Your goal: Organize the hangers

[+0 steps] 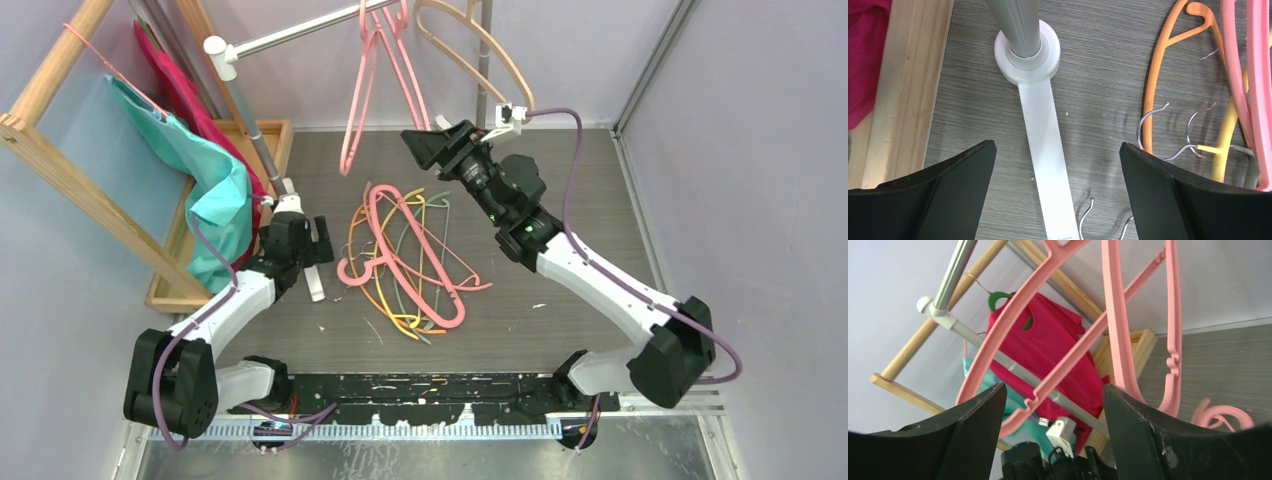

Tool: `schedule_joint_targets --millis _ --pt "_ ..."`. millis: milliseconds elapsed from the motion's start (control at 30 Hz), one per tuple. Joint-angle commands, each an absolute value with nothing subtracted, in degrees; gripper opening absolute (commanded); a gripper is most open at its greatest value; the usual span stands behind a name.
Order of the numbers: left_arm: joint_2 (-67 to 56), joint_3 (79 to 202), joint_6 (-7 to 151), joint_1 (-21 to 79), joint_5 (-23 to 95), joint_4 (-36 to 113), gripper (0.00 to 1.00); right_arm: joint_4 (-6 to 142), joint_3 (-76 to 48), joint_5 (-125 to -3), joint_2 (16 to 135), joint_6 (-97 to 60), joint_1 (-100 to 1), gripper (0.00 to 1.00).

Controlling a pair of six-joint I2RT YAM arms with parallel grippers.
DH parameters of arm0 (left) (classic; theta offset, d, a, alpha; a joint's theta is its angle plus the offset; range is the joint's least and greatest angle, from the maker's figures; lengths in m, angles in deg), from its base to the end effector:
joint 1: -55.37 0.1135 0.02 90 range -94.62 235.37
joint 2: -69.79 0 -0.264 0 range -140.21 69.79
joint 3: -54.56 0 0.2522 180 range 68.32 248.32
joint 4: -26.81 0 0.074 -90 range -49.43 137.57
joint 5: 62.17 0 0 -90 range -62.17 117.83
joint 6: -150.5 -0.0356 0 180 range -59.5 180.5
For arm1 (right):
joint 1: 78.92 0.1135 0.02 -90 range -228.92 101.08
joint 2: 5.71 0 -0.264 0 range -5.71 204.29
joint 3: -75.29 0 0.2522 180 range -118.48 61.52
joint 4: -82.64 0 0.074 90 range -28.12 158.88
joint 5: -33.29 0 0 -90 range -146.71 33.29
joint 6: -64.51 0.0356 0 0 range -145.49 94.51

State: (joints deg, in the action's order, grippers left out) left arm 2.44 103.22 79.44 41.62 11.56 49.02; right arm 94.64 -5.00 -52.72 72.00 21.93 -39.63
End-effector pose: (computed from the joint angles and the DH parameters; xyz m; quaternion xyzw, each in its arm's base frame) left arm 0.2345 -0.0471 0.2055 -0.0995 0.8969 0.0078 0.4309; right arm 0.2506 0.2018 0.4104 0.0708 0.6078 0.5273 0.5895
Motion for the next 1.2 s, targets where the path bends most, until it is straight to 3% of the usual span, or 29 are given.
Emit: schedule_joint_targets --millis 0,233,433,1000,1100,1167 --pt "3.08 103.66 80.01 41.74 11.66 46.97 0.98 88.11 -0.99 -49.76 64.83 13.45 -38.34 0.76" --pt "2.77 103.83 80.02 41.69 11.57 46.99 0.98 70.84 11.07 -41.12 60.35 0.94 -27.52 0.72" --pt "2.81 103.85 80.02 41.73 11.51 47.08 0.98 61.2 17.11 -47.97 67.27 -6.49 -21.05 0.64" --pt "3.24 103.61 80.16 41.7 11.46 47.17 0.98 63.4 21.88 -49.88 75.7 -8.81 -18.57 0.56" --pt "3.29 103.51 80.2 41.68 11.4 47.17 0.98 63.38 21.93 -49.48 77.2 -8.96 -18.19 0.46" --pt "3.34 103.57 80.24 41.68 11.39 47.17 0.98 63.18 21.99 -49.22 76.6 -8.6 -17.97 0.3"
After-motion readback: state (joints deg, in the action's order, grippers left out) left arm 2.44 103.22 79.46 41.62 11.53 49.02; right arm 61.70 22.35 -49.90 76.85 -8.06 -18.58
